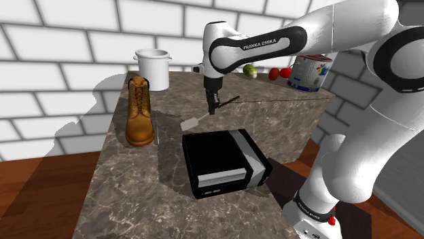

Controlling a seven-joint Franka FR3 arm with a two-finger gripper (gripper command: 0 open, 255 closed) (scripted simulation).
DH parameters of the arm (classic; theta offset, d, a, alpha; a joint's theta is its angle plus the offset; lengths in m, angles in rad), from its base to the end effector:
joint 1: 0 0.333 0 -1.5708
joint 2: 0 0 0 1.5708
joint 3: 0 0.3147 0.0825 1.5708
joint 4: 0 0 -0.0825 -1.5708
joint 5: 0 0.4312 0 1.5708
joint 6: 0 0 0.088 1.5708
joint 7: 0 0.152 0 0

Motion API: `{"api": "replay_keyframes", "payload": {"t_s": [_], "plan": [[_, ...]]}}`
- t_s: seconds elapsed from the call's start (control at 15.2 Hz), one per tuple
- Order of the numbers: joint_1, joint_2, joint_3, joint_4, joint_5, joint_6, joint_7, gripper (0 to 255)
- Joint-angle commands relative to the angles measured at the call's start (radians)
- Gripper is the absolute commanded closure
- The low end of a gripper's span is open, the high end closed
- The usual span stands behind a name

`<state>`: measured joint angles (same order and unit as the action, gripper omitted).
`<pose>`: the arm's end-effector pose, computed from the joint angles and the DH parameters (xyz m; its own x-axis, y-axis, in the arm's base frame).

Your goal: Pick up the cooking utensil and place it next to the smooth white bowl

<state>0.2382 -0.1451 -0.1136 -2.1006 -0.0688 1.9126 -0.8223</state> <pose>0.5452 0.0597 0.4149 0.5617 0.8248 -0.0647 0.8265 -0.5629 -0.0001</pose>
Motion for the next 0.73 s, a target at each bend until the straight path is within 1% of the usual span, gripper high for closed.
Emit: {"api": "replay_keyframes", "payload": {"t_s": [0.0, 0.33, 0.66], "plan": [[0.016, -0.062, 0.023, -0.064, -0.001, 0.001, 0.041, 255], [0.057, -0.190, 0.086, -0.191, 0.014, -0.007, 0.140, 255], [0.105, -0.304, 0.159, -0.290, 0.051, -0.025, 0.240, 255]]}}
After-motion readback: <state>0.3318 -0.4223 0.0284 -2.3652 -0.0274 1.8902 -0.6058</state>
